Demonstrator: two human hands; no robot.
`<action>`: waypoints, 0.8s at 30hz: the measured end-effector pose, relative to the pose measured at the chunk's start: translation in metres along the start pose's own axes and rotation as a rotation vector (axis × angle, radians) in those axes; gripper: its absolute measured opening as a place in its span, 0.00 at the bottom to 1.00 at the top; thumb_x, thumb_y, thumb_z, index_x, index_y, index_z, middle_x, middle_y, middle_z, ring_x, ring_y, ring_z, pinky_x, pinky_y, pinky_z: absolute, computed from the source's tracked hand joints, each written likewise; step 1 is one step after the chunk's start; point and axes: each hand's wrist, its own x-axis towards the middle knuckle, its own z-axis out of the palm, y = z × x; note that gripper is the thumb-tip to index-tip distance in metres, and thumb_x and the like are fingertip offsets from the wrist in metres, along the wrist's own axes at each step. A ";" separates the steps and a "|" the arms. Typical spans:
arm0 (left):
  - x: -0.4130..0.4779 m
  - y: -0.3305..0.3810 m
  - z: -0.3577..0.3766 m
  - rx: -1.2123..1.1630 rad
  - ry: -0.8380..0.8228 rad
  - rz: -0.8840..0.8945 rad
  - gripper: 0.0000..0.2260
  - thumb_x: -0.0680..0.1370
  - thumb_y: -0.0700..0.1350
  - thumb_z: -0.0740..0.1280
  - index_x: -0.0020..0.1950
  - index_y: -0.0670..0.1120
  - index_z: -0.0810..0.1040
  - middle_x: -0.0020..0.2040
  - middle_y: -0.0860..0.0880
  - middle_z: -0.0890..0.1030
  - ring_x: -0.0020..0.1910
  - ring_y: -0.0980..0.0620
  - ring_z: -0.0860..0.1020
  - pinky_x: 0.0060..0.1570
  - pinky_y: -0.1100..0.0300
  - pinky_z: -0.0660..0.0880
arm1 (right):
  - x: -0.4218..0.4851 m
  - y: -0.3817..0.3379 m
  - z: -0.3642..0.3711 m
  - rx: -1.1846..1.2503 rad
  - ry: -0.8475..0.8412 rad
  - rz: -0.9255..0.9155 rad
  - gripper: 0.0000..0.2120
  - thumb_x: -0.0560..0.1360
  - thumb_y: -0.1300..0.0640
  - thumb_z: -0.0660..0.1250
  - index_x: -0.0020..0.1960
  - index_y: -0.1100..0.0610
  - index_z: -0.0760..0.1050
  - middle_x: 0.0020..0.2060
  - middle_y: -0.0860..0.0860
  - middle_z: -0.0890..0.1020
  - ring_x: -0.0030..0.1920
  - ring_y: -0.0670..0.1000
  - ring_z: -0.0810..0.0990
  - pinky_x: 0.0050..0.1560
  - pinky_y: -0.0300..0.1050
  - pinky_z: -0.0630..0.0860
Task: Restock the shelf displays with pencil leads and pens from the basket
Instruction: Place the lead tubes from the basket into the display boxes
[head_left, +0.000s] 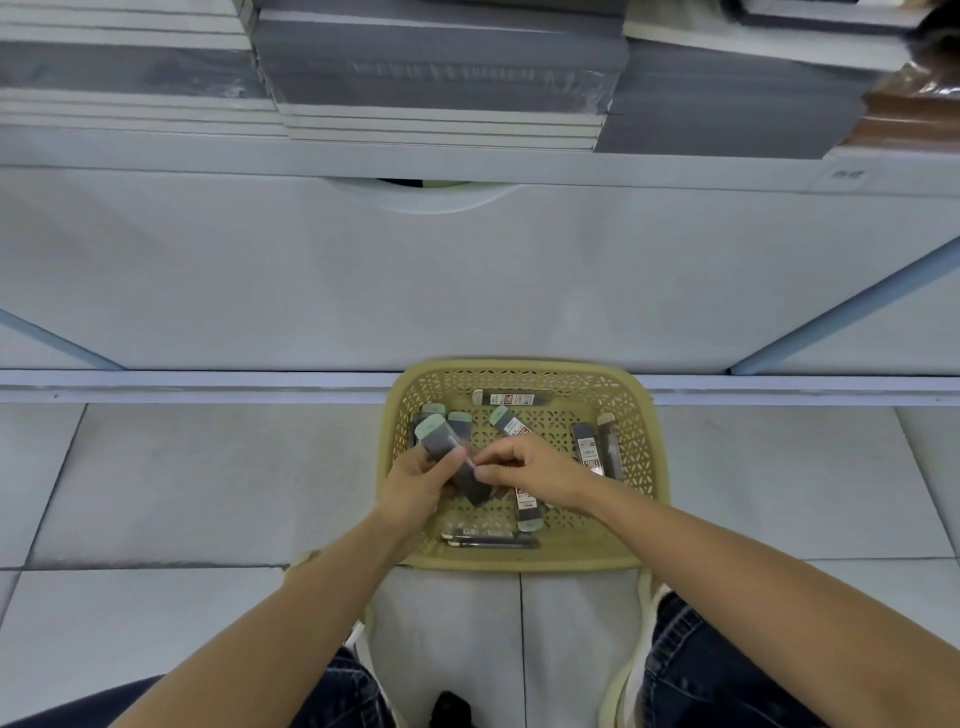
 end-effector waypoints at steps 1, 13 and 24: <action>-0.001 0.000 0.002 -0.065 0.010 -0.008 0.07 0.81 0.40 0.64 0.55 0.39 0.79 0.49 0.43 0.84 0.51 0.44 0.81 0.47 0.57 0.80 | 0.001 0.000 0.000 0.019 -0.005 0.004 0.08 0.78 0.57 0.67 0.55 0.56 0.82 0.47 0.46 0.85 0.46 0.46 0.83 0.48 0.40 0.79; 0.020 -0.014 -0.012 0.004 -0.013 -0.163 0.20 0.84 0.53 0.52 0.58 0.43 0.79 0.33 0.50 0.73 0.31 0.53 0.71 0.33 0.58 0.70 | 0.009 0.066 0.005 -0.569 0.462 0.370 0.24 0.70 0.45 0.75 0.56 0.57 0.70 0.48 0.53 0.79 0.48 0.54 0.79 0.46 0.49 0.77; 0.021 -0.019 -0.013 0.079 -0.080 -0.104 0.05 0.83 0.41 0.60 0.57 0.42 0.72 0.42 0.41 0.82 0.38 0.47 0.80 0.46 0.48 0.79 | 0.012 0.051 -0.023 -0.066 0.374 0.136 0.15 0.75 0.60 0.70 0.59 0.55 0.70 0.46 0.49 0.82 0.45 0.47 0.82 0.46 0.43 0.80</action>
